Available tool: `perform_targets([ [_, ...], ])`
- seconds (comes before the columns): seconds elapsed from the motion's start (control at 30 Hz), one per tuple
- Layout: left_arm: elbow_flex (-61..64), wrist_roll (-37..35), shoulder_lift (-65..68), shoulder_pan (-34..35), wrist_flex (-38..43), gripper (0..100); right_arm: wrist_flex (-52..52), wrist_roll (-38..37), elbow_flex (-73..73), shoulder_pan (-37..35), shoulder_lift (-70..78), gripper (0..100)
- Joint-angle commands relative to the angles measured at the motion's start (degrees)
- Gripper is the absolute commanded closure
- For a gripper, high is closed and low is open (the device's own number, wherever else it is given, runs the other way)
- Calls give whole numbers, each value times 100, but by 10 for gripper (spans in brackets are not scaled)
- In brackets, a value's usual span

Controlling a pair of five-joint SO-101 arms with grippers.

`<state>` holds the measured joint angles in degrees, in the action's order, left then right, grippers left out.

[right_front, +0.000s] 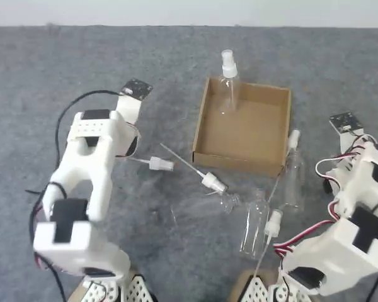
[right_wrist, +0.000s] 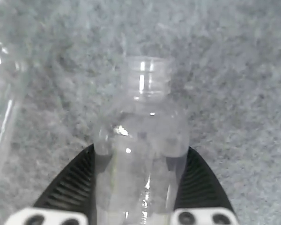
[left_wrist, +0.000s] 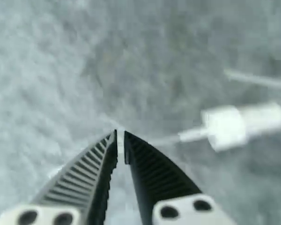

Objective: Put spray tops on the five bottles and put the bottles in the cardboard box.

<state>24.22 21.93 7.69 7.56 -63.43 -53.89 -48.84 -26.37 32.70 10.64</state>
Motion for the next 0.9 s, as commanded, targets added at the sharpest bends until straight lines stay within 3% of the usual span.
perform_targets([
  [0.0, 655, 202, -1204, -220, -378, 984, -66, -70, -114, 127, -22, 939],
  [0.23, 1499, 396, -2743, -800, -352, 972, -75, -70, -123, 127, -13, 938],
  [0.33, 1367, 466, -2989, -1125, -246, 886, -75, -70, -123, 127, -13, 938],
  [0.5, 1200, 1020, -2497, -1741, -158, 833, -75, -70, -123, 127, -13, 938],
  [0.87, 699, 1459, -536, -1741, 765, 834, -75, -70, -123, 136, -13, 936],
])
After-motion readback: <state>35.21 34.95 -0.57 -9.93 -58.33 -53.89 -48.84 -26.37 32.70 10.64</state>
